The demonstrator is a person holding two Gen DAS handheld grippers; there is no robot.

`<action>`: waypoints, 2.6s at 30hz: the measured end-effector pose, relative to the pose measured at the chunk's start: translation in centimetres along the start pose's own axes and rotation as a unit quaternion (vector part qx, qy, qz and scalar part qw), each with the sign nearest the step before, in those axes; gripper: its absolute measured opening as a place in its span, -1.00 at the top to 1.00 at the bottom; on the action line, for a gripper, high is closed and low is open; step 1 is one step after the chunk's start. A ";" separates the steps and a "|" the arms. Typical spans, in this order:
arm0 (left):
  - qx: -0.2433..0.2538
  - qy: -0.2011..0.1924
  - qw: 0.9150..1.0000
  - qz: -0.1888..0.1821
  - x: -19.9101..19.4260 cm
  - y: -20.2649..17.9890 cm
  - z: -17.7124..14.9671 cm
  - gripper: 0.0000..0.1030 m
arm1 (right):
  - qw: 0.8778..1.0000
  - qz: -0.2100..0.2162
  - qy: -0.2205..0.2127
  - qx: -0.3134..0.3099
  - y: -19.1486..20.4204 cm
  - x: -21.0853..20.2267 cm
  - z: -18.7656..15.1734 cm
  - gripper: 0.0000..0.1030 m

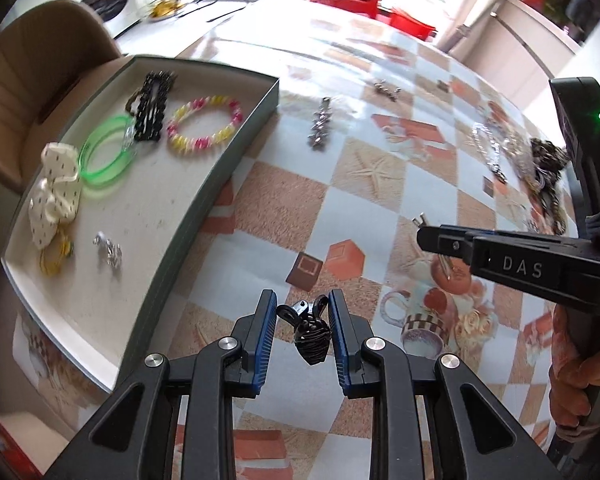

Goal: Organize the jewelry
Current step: 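Carry the black claw clip and beige hair clip over the tray with both tools, then open the right tool to drop the beige clip while the left tool releases the claw clip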

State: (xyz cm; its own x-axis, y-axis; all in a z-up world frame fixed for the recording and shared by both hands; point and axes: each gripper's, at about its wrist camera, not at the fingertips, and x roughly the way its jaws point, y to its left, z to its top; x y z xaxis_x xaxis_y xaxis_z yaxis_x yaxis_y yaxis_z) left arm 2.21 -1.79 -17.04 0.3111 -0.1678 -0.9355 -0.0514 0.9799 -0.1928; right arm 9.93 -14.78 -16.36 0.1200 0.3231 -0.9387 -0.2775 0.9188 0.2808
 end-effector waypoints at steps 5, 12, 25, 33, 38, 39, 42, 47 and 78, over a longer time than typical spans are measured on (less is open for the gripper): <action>0.018 -0.014 1.000 -0.012 -1.7 1.1 0.4 0.42 | 0.999 0.002 -0.012 0.035 0.6 -1.2 -1.2 0.60; 0.024 -0.037 0.999 -0.014 -4.3 4.3 1.0 0.42 | 0.997 0.007 -0.030 0.064 2.7 -2.8 -1.8 0.60; -0.026 -0.048 0.998 0.026 -5.5 12.8 0.9 0.42 | 0.998 0.031 -0.039 0.028 10.1 -2.4 1.2 0.60; -0.059 -0.045 0.996 0.057 -4.3 17.4 0.9 0.42 | 0.999 0.044 -0.028 -0.015 15.7 0.4 3.9 0.60; -0.072 -0.033 0.995 0.067 -2.4 19.2 0.9 0.42 | 0.998 0.043 -0.017 -0.035 18.0 2.5 5.0 0.60; -0.074 -0.031 0.994 0.068 -2.1 19.4 0.8 0.42 | 0.998 0.041 -0.015 -0.040 18.5 3.1 5.3 0.60; -0.075 -0.023 0.994 0.070 -1.1 19.7 0.7 0.42 | 0.998 0.037 -0.009 -0.043 19.2 4.5 5.9 0.60; -0.076 -0.013 0.994 0.071 0.2 19.9 0.6 0.42 | 0.999 0.028 -0.003 -0.046 19.8 6.3 6.5 0.60; -0.055 0.008 0.994 0.095 2.0 19.3 1.0 0.41 | 0.998 -0.012 0.006 -0.063 20.7 10.0 6.6 0.56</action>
State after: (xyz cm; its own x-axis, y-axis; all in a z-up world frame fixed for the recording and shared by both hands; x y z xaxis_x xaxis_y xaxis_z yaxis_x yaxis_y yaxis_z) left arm 2.76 16.87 -22.30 0.2704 0.0175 -0.9626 -0.2125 0.9762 -0.0420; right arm 11.65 8.94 -18.64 0.1167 0.2971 -0.9477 -0.3925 0.8903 0.2308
